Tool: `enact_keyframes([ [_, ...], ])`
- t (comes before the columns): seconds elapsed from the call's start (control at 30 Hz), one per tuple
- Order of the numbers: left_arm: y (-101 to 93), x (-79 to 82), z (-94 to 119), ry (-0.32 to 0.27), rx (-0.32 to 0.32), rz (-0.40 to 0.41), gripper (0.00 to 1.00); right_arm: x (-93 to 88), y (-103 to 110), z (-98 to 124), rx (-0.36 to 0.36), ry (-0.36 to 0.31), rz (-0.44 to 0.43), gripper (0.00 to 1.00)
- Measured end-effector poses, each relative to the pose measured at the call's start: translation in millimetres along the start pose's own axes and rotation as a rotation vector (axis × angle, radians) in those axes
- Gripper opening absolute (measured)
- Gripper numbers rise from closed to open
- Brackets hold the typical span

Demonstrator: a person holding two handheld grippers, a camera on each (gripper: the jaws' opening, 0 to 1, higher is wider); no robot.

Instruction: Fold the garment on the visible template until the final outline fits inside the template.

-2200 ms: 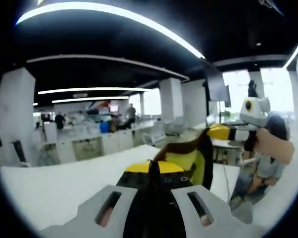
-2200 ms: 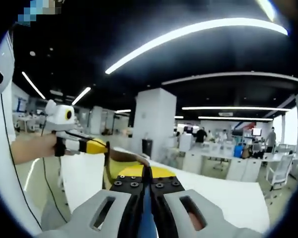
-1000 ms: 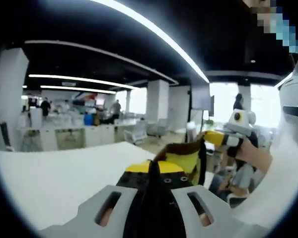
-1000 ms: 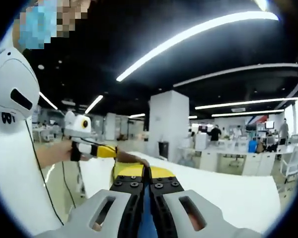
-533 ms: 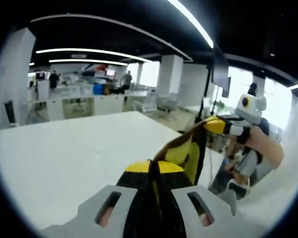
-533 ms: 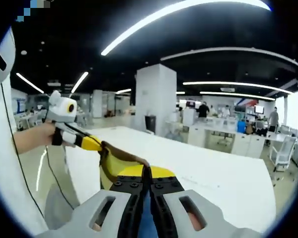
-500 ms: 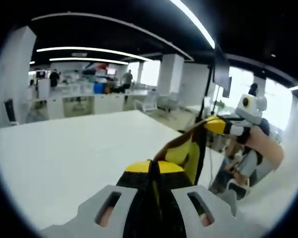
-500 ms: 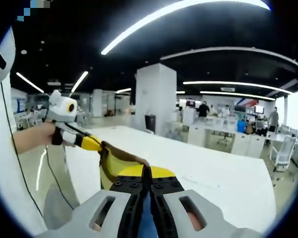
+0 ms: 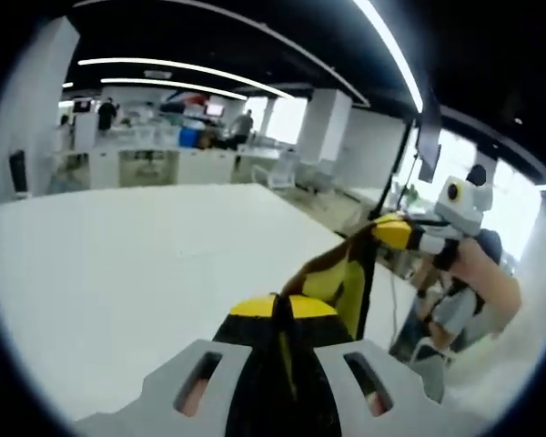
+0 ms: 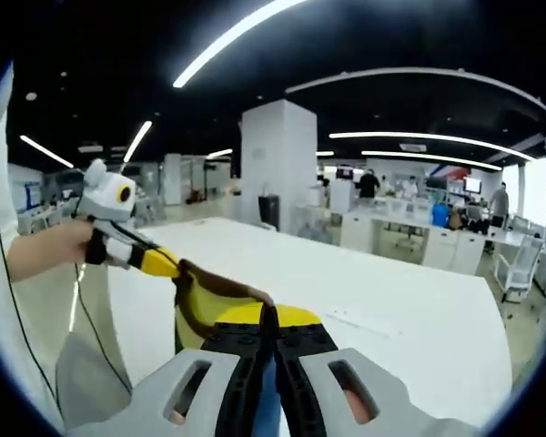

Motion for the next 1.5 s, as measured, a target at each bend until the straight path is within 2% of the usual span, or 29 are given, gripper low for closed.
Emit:
enact_keyframes([
  [0.23,20.6,-5.5,-19,0.019,-0.012,0.049,0.00,-19.5,-15,-23,-0.014,0.044,-0.044,0.03],
  [0.47,46.1,-18.1,-36,0.050,-0.016,0.090,0.00,-44.9,-25,-49,-0.019,0.102,-0.085,0.03],
  [0.67,75.1,-18.2,-50,0.060,-0.004,0.135,0.00,-65.3,-33,-75,-0.017,0.144,-0.091,0.03],
  [0.77,82.4,-15.6,-57,0.069,-0.002,0.125,0.00,-73.8,-39,-86,-0.024,0.159,-0.096,0.03],
  [0.87,95.7,-19.4,-68,0.088,0.000,0.128,0.00,-81.7,-46,-98,-0.035,0.168,-0.107,0.03],
  [1.13,135.7,-37.1,-98,0.164,0.007,0.159,0.00,-122.3,-61,-134,-0.046,0.240,-0.091,0.03],
  [1.23,145.8,-41.2,-106,0.179,0.006,0.164,0.00,-132.2,-64,-143,-0.035,0.270,-0.120,0.03],
  [1.3,152.4,-43.6,-110,0.189,0.009,0.166,0.00,-137.1,-67,-149,-0.042,0.277,-0.117,0.03],
  [1.5,173.4,-57.6,-127,0.247,0.019,0.168,0.00,-168.4,-75,-173,-0.037,0.335,-0.070,0.03],
])
Point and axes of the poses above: the point that each gripper's makers call its tool centre point, and the gripper's own axes: z roughly backward along the fingers, y roughly to its left, x roughly out of its top, the point moved 3 cm from there along z, roughly backward along the fingers, and after that the axes turned 14 degrees about -x, right-handed, at the moved point
